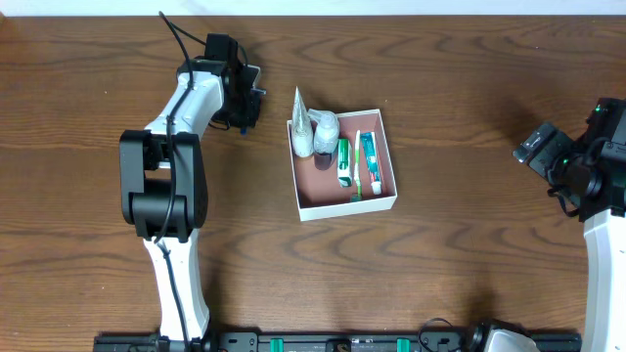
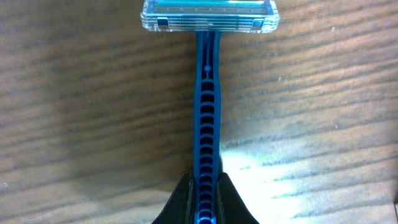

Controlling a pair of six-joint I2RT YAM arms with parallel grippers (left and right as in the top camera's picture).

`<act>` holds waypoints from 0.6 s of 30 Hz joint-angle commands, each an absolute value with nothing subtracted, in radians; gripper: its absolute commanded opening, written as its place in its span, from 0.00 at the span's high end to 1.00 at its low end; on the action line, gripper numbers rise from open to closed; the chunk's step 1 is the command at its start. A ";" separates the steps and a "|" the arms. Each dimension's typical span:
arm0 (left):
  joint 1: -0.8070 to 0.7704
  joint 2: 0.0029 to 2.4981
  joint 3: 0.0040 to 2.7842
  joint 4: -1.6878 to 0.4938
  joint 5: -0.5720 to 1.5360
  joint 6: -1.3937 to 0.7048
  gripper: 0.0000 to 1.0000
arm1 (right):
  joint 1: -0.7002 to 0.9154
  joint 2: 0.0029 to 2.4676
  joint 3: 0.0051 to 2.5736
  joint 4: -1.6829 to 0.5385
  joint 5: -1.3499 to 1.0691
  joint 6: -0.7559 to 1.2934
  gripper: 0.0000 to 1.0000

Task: Pack container
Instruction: 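Reach the left gripper to the blue razor and grasp it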

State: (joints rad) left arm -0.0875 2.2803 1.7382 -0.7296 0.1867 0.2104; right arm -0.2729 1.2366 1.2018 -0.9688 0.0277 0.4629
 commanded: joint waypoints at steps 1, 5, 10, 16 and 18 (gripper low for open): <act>-0.085 2.326 1.718 -0.779 0.191 0.177 0.95 | -0.278 1.230 1.214 -0.970 0.041 0.455 0.01; -0.085 2.292 1.735 -0.824 0.191 0.173 0.94 | -0.278 1.230 1.214 -0.970 0.041 0.455 0.01; -0.085 2.184 1.755 -0.860 0.192 0.138 0.94 | -0.278 1.230 1.214 -0.970 0.041 0.455 0.01; -0.086 1.969 1.755 -0.863 0.199 0.001 0.94 | -0.278 1.230 1.214 -0.970 0.041 0.455 0.01; -0.089 1.893 1.755 -0.871 0.199 -0.077 0.94 | -0.278 1.230 1.214 -0.970 0.041 0.455 0.01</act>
